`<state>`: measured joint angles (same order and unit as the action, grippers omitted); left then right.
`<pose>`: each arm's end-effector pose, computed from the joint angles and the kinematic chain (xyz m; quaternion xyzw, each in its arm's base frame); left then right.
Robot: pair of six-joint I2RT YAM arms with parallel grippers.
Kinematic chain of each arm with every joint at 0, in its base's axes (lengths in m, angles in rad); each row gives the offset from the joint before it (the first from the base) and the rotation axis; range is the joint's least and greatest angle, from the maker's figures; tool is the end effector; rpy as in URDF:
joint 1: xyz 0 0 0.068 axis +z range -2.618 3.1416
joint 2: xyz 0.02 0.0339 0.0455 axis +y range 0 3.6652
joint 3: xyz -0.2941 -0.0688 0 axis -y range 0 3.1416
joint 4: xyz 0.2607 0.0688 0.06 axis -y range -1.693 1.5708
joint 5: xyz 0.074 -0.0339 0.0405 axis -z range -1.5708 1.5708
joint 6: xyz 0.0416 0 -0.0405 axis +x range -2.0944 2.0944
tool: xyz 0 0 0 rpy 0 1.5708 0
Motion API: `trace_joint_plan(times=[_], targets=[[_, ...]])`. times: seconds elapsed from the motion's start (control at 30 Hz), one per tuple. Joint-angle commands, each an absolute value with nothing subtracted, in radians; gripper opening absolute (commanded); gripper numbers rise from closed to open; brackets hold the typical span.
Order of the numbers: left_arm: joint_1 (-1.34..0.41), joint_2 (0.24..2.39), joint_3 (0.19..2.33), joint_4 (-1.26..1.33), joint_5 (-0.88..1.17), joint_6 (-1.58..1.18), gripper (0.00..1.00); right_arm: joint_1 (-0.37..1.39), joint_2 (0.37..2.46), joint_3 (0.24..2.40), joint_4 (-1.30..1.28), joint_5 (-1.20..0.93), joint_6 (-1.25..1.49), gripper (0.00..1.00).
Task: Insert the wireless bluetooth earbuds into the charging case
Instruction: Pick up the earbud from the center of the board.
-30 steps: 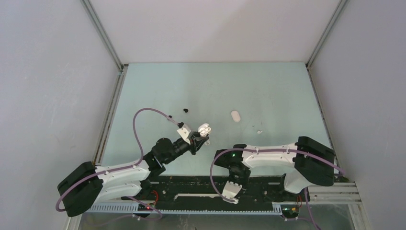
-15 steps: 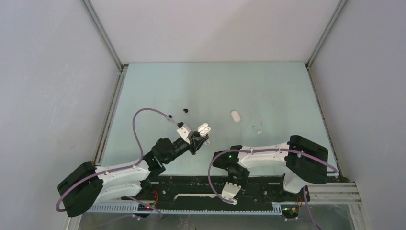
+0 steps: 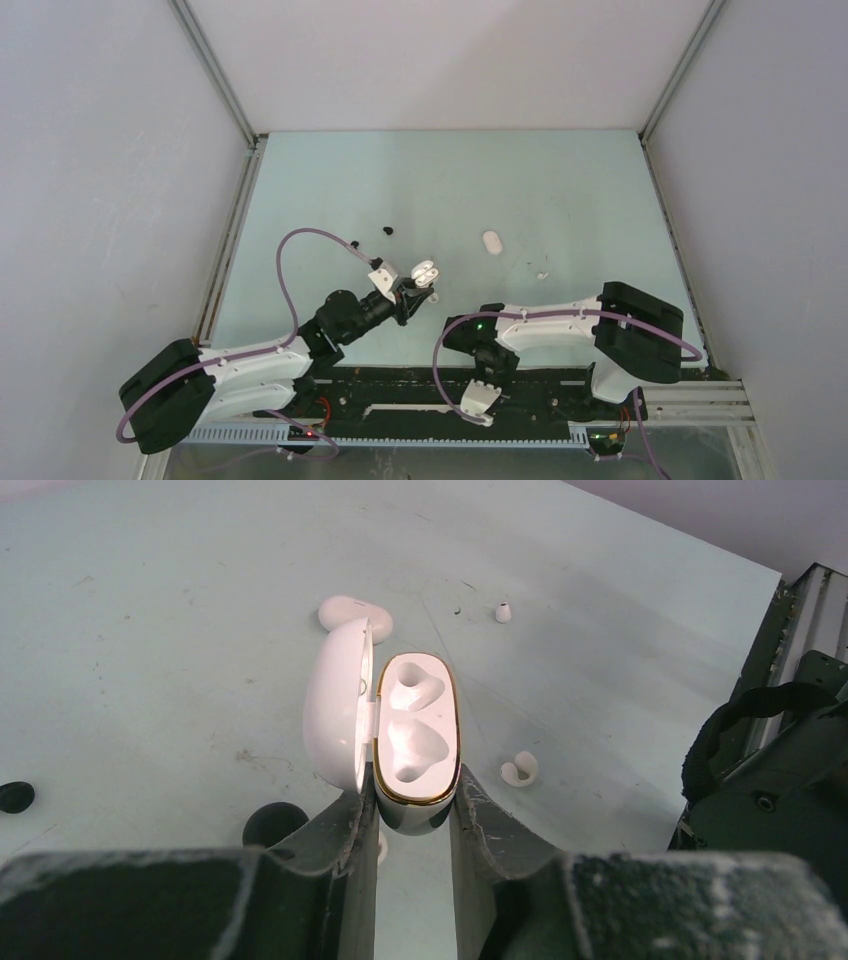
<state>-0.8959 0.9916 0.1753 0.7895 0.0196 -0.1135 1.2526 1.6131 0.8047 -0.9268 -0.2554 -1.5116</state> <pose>0.1224 -0.1542 0.2077 0.2795 0.6597 -0.3434 0.6072 0.0642 0.2286 0.1475 0.9690 -0.1957 -0.1364 0.0644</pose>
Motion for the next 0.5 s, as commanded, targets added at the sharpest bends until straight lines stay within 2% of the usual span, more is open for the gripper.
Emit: trace_joint_plan(times=[0.0,0.2,0.47], targets=[[-0.889,0.989,0.183,0.827,0.006,-0.11,0.0,1.255,1.564,0.9,-1.012,-0.312,-1.446,0.12],[-0.889,1.037,0.216,0.833,0.029,-0.108,0.0,1.187,1.523,1.103,-1.122,-0.415,-1.308,0.08],[-0.891,1.149,0.279,0.887,0.079,-0.13,0.01,1.0,1.445,1.376,-1.186,-0.603,-1.068,0.01]])
